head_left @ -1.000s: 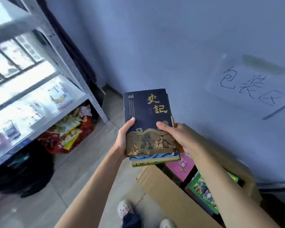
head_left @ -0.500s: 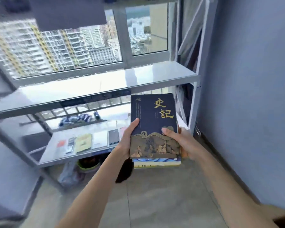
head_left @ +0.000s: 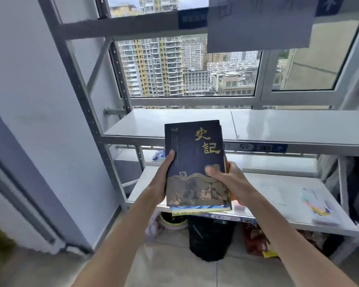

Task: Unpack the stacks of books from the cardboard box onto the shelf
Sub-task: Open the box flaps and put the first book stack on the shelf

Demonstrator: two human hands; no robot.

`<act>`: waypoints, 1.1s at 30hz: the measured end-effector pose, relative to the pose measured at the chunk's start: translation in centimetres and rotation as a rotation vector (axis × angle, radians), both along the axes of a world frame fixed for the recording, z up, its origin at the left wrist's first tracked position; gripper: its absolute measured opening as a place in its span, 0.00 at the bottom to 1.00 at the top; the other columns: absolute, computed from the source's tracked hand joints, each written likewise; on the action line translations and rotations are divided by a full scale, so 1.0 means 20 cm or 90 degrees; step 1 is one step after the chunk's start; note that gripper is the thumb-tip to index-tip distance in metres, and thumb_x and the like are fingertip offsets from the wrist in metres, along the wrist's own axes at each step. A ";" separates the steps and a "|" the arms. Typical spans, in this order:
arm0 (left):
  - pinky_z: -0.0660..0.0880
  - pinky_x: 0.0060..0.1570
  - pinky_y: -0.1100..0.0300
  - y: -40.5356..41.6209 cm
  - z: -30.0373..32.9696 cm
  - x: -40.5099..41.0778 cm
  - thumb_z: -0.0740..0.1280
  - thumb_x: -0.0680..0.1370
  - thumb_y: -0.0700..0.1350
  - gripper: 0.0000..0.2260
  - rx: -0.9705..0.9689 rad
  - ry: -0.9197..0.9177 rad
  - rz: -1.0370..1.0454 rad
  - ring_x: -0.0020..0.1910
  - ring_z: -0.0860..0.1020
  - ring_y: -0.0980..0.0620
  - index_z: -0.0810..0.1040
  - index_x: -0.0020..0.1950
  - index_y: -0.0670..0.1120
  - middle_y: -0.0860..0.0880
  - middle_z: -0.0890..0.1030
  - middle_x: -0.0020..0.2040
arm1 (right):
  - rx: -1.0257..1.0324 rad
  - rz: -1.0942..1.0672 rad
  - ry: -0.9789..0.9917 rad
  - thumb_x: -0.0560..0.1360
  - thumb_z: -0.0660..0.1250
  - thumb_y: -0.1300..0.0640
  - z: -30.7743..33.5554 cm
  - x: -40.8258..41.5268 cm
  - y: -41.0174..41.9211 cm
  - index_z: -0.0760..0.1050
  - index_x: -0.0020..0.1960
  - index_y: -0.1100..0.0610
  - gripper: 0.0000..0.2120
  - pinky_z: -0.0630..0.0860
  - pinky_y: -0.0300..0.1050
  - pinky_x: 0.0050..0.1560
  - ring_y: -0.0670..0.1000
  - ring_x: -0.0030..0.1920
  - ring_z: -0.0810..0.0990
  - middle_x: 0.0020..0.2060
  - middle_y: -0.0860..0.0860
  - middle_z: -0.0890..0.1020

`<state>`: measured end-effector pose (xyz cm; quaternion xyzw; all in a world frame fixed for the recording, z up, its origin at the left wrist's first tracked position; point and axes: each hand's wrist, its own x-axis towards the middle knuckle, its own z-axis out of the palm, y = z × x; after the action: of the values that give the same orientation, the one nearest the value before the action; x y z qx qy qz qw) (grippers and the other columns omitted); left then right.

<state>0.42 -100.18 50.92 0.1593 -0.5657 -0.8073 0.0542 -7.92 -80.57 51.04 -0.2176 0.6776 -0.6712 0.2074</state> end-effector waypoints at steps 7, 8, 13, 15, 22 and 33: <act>0.81 0.47 0.54 -0.73 0.09 -0.48 0.66 0.71 0.66 0.28 -0.016 0.064 0.044 0.56 0.83 0.44 0.81 0.62 0.48 0.43 0.83 0.59 | -0.037 -0.028 0.125 0.59 0.78 0.42 -0.03 -0.51 -0.80 0.73 0.55 0.47 0.28 0.84 0.48 0.46 0.54 0.52 0.83 0.54 0.53 0.81; 0.81 0.46 0.54 -0.83 0.12 -0.56 0.64 0.73 0.65 0.26 -0.021 0.080 0.040 0.56 0.83 0.44 0.81 0.62 0.49 0.43 0.83 0.59 | -0.041 -0.029 0.136 0.59 0.77 0.42 -0.02 -0.59 -0.90 0.71 0.57 0.48 0.31 0.83 0.49 0.48 0.54 0.54 0.82 0.57 0.55 0.78; 0.80 0.53 0.53 -1.27 0.24 -0.89 0.56 0.80 0.61 0.23 -0.054 0.138 -0.001 0.61 0.80 0.44 0.80 0.63 0.50 0.44 0.81 0.63 | -0.054 -0.056 0.214 0.62 0.76 0.44 0.07 -0.92 -1.36 0.66 0.57 0.43 0.29 0.83 0.47 0.51 0.53 0.58 0.78 0.61 0.53 0.73; 0.76 0.60 0.46 -1.41 0.25 -0.99 0.54 0.80 0.61 0.26 -0.087 0.146 0.006 0.65 0.76 0.40 0.74 0.69 0.47 0.41 0.77 0.67 | -0.052 -0.073 0.244 0.61 0.76 0.44 0.09 -1.02 -1.51 0.65 0.60 0.46 0.32 0.83 0.41 0.47 0.52 0.57 0.78 0.59 0.52 0.73; 0.75 0.61 0.39 -1.82 0.17 -1.29 0.67 0.65 0.72 0.49 -0.250 0.216 0.124 0.64 0.76 0.39 0.65 0.72 0.38 0.36 0.75 0.66 | -0.020 -0.069 0.306 0.60 0.78 0.47 -0.01 -1.33 -1.96 0.65 0.63 0.48 0.37 0.81 0.43 0.53 0.51 0.60 0.75 0.59 0.51 0.73; 0.79 0.53 0.57 -2.29 -0.07 -1.57 0.72 0.66 0.68 0.46 -0.207 0.256 0.021 0.62 0.78 0.47 0.63 0.74 0.42 0.47 0.79 0.63 | -0.033 -0.029 0.128 0.64 0.78 0.55 -0.20 -1.49 -2.27 0.62 0.67 0.51 0.38 0.80 0.38 0.47 0.42 0.56 0.79 0.57 0.46 0.76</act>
<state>-30.91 -145.96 49.44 -0.0060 -0.6631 -0.7204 0.2032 -37.64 -126.04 47.07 -0.2737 0.6821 -0.6679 0.1174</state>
